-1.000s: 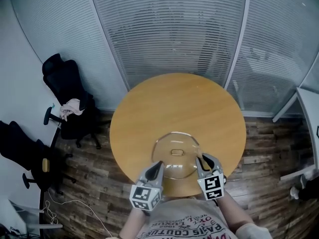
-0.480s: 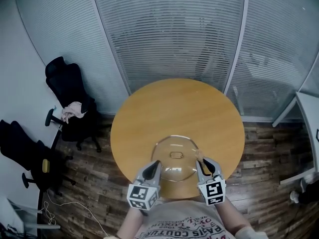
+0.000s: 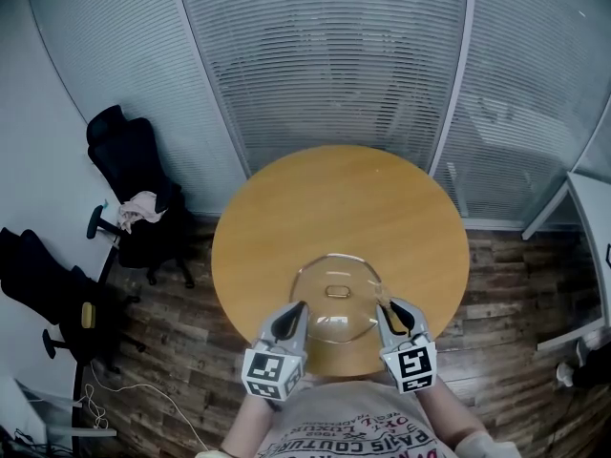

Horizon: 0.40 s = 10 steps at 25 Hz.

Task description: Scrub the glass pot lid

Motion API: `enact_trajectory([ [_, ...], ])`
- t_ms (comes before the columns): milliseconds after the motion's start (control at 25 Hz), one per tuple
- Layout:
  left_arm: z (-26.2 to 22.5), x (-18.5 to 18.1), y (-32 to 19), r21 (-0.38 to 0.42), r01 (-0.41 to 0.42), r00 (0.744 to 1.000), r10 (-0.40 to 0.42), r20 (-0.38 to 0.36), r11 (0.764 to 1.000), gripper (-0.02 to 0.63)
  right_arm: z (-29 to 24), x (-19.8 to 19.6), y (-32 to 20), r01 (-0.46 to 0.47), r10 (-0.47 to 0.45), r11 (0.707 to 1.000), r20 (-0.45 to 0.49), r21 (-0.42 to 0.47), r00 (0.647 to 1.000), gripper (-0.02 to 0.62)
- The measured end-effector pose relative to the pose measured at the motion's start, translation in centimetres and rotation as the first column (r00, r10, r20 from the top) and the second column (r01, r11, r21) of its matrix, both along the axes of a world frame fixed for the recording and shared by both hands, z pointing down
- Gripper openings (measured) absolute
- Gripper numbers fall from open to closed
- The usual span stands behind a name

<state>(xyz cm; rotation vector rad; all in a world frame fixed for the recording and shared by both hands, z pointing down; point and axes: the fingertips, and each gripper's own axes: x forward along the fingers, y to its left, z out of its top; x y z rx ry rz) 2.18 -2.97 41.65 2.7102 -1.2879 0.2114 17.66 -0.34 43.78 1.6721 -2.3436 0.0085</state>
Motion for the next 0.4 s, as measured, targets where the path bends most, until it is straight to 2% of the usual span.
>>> enact_trajectory([
  [400, 0.69, 0.88, -0.38, -0.029, -0.003, 1.0, 0.004, 0.015, 1.0, 0.007, 0.0, 0.82, -0.41, 0.011, -0.01, 1.0, 0.016, -0.021, 1.0, 0.052],
])
